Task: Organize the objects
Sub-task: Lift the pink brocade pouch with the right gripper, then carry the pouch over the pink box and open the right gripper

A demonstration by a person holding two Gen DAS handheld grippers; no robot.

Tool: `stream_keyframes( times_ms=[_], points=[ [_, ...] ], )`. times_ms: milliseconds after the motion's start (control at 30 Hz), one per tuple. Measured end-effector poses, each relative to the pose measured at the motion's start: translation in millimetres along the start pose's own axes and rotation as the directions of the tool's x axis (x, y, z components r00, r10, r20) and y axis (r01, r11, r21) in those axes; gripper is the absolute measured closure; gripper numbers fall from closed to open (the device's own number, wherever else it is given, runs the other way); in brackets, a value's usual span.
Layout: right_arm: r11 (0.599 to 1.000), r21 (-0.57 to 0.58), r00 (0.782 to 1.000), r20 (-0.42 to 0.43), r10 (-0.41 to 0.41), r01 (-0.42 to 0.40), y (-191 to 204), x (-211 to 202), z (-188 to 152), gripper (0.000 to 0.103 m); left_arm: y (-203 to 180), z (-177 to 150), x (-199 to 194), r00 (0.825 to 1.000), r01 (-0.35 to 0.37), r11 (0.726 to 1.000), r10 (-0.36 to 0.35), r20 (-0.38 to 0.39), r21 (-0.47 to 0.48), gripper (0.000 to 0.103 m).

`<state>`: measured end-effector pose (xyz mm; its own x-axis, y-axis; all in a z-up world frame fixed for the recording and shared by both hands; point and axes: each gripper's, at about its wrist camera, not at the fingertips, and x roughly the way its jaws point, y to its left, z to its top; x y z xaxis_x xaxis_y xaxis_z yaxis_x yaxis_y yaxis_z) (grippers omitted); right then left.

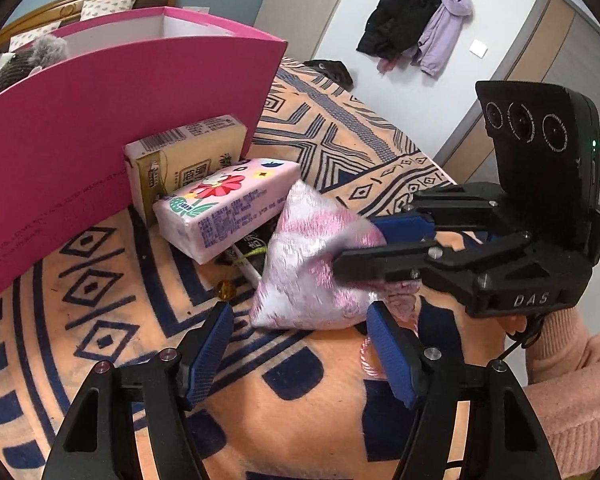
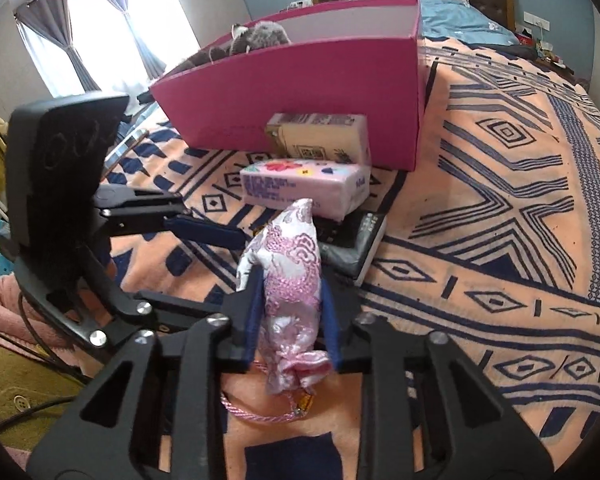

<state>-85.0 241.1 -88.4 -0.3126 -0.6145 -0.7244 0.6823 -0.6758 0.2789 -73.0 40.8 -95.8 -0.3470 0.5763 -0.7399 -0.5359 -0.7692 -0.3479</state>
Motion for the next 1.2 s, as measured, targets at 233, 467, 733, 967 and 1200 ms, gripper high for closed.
stream_keyframes(
  times_ms=[233,467,733,967,1200],
  points=[
    [0.999,-0.033,0.998,0.068,0.02,-0.017,13.3,-24.1,7.7,0.083,-13.2,5.6,-23.9,0.998,0.023,0.999,-0.026,0.058,0.041,0.033],
    [0.998,-0.063,0.983,0.179,0.041,-0.03,23.4,-57.4,33.4,0.084,-18.8,21.8,-60.7,0.99,0.013,0.997,-0.024,0.142,0.078,0.032],
    [0.993,-0.117,0.959,0.275,0.066,-0.034,29.4,-77.6,84.3,0.084,-10.8,58.2,-89.6,0.976,0.027,0.997,-0.043,0.215,0.076,0.032],
    [0.985,-0.161,0.948,0.302,0.103,-0.056,35.5,-72.9,126.4,0.084,1.2,89.6,-102.1,0.962,0.014,0.997,-0.033,0.271,0.073,0.041],
    [0.983,-0.179,0.938,0.332,0.097,-0.038,33.3,-61.5,172.9,0.084,23.9,127.9,-111.8,0.951,-0.044,0.998,0.029,0.309,0.04,0.044]
  ],
)
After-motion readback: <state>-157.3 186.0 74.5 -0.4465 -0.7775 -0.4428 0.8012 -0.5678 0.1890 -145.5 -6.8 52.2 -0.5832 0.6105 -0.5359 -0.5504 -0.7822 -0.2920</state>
